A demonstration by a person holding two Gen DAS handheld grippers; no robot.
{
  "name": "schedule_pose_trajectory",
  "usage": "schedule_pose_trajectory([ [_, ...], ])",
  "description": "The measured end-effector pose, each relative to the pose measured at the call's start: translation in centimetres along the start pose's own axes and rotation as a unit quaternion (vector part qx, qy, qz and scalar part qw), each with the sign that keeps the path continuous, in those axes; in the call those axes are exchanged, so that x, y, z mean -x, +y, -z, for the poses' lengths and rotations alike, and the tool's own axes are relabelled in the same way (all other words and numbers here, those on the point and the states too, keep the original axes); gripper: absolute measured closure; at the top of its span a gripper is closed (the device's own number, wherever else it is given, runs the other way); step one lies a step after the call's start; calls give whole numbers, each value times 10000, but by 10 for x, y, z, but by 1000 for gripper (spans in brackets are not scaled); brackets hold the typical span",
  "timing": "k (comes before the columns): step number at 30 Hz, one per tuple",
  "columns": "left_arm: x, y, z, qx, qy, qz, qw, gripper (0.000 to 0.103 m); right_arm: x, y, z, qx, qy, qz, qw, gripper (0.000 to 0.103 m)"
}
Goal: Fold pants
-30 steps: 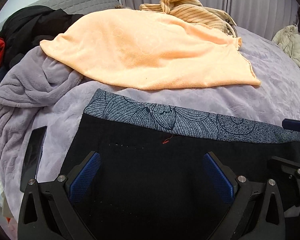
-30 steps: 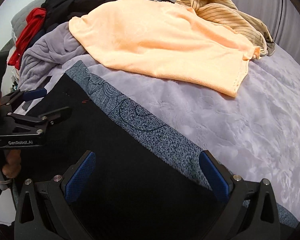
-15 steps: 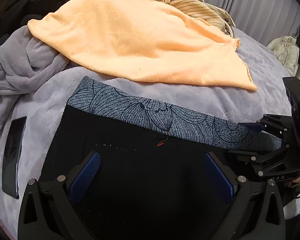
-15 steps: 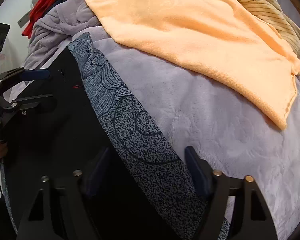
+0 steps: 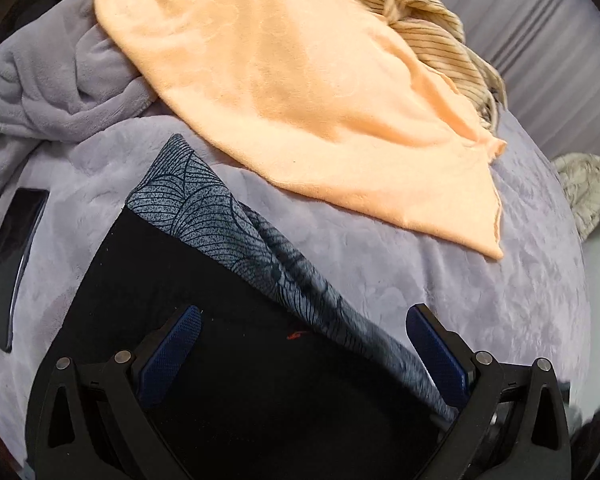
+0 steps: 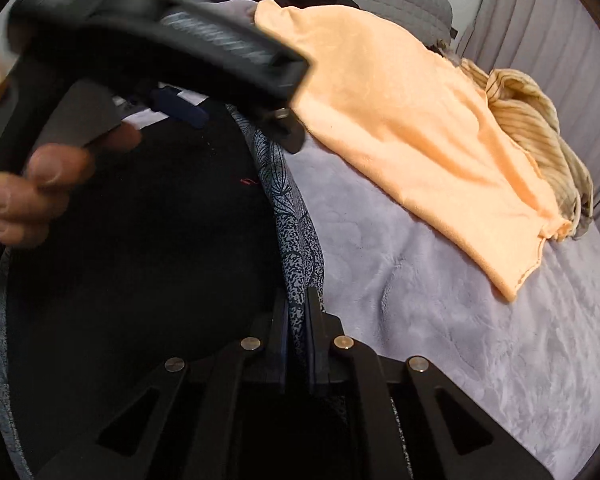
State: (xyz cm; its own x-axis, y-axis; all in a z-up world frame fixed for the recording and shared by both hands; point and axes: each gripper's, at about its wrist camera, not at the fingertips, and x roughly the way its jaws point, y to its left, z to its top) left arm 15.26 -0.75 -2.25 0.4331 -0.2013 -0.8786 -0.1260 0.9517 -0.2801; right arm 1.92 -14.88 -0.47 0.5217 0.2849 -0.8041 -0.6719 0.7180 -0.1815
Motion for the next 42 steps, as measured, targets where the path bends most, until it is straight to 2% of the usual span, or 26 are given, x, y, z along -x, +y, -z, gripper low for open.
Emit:
schedule_pose_trajectory([
  [2, -18, 0, -6, 304, 203, -419, 9985, 0, -2, 6, 3, 28, 21, 132, 9999, 95],
  [5, -48, 0, -3, 407, 519, -685, 9955, 3, -2, 5, 7, -99, 23, 148, 9998, 95],
  [6, -53, -1, 0, 355, 501, -897, 9941, 20, -2, 5, 7, -102, 8, 174, 9998, 95],
  [7, -57, -3, 3, 234, 482, -1021, 9933, 30, -3, 5, 6, -97, 3, 196, 9998, 95],
  [10, -55, -3, 10, 182, 377, -719, 9965, 60, -6, 5, 3, -47, 43, 271, 9996, 95],
  [11, -54, -4, 12, 132, 357, -662, 9971, 67, -8, 5, 3, -35, 64, 295, 9995, 95],
  [14, -53, -9, 19, -14, 247, -724, 9971, 69, -18, -3, 1, -89, 246, 276, 9993, 88],
  [15, -55, -8, 20, -48, 213, -725, 9971, 69, -23, -8, -1, -158, 321, 184, 9992, 76],
  [16, -55, -9, 20, -64, 193, -722, 9972, 69, -26, -11, -3, -244, 370, 82, 9990, 55],
  [17, -55, -8, 20, -67, 170, -697, 9974, 69, -28, -14, -6, -307, 407, 12, 9987, 43],
  [18, -54, -7, 20, -63, 158, -670, 9976, 69, -31, -16, -9, -333, 439, -2, 9985, 26],
  [19, -53, -6, 20, -60, 155, -645, 9978, 69, -33, -17, -10, -317, 468, 2, 9984, 23],
  [23, -45, 2, 13, -69, 145, -596, 9981, 69, -47, -20, -14, -220, 671, 93, 9975, 23],
  [26, -42, 2, 14, -107, 117, -609, 9980, 70, -59, -31, -12, -565, 856, -158, 9946, 26],
  [27, -39, 3, 14, -104, 112, -564, 9983, 73, -59, -35, -11, -743, 888, -376, 9926, 55],
  [28, -33, 4, 15, -107, 100, -513, 9986, 73, -56, -37, -12, -822, 891, -421, 9917, 86],
  [30, -9, 5, 21, -174, -121, -363, 9991, 77, -34, -29, -15, -681, 710, -194, 9950, 92],
  [32, 26, 4, 31, -313, -488, -217, 9981, 77, -3, -11, -15, -450, 412, -64, 9981, 93],
  [36, 99, 8, 70, -593, -1201, 37, 9910, 77, 54, 30, -5, -366, -40, 26, 9993, 93],
  [39, 133, 25, 103, -619, -1383, 177, 9883, 77, 80, 69, 8, -215, -186, 129, 9995, 93],
  [42, 154, 52, 137, -538, -1379, 335, 9884, 77, 93, 107, 21, -29, -228, 269, 9994, 93],
])
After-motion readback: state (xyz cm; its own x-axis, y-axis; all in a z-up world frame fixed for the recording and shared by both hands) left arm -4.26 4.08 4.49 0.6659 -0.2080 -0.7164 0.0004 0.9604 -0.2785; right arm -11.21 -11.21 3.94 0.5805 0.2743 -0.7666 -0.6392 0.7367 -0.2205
